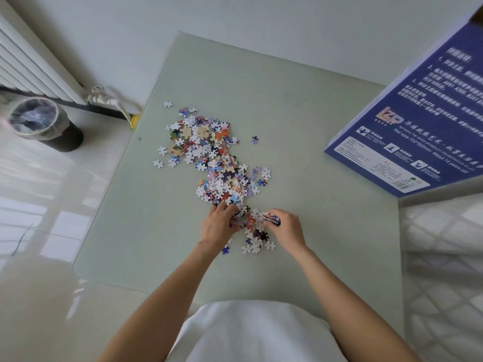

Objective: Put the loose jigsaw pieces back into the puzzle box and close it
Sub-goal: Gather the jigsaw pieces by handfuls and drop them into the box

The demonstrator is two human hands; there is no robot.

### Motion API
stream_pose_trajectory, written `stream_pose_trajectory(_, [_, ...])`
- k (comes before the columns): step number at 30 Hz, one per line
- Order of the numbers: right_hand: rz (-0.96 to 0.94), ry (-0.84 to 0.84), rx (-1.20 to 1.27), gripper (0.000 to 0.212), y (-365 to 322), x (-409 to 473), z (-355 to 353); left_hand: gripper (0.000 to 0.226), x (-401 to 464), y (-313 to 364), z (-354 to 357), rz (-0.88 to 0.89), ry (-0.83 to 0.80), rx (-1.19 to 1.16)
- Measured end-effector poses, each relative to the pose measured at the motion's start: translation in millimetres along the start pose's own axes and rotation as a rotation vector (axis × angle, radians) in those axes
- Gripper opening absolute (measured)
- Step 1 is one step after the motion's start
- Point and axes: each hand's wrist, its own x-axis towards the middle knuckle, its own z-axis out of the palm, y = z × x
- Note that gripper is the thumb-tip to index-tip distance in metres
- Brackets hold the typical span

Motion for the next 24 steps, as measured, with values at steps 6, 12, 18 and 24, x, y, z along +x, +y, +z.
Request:
stream_pose_trajectory(6, [-0.033,0.017,0.027,0.025,-0.8,-6.0,-7.3,0.025,4.4,-5.7,-4.3,0.063,0.049,-0.071])
stream_pose_trajectory(12, [-0.109,-0.015,-0.029,0.025,4.5,-8.8,-21.6,0.019,-1.5,-8.9,-12.0,0.023,0.118,-0.168])
stream_pose_trajectory(18, [-0.143,-0.063,-0.010,0.017,17.5,-12.3,-55.1,0.028,-11.1,11.0,-27.6,-0.019,0.151,-0.214])
stream_pose_trajectory(24, [-0.125,-0.117,0.262,0.011,13.5,-26.1,-154.2,0.025,-3.0,98.9,-79.7,0.221,0.201,-0.335])
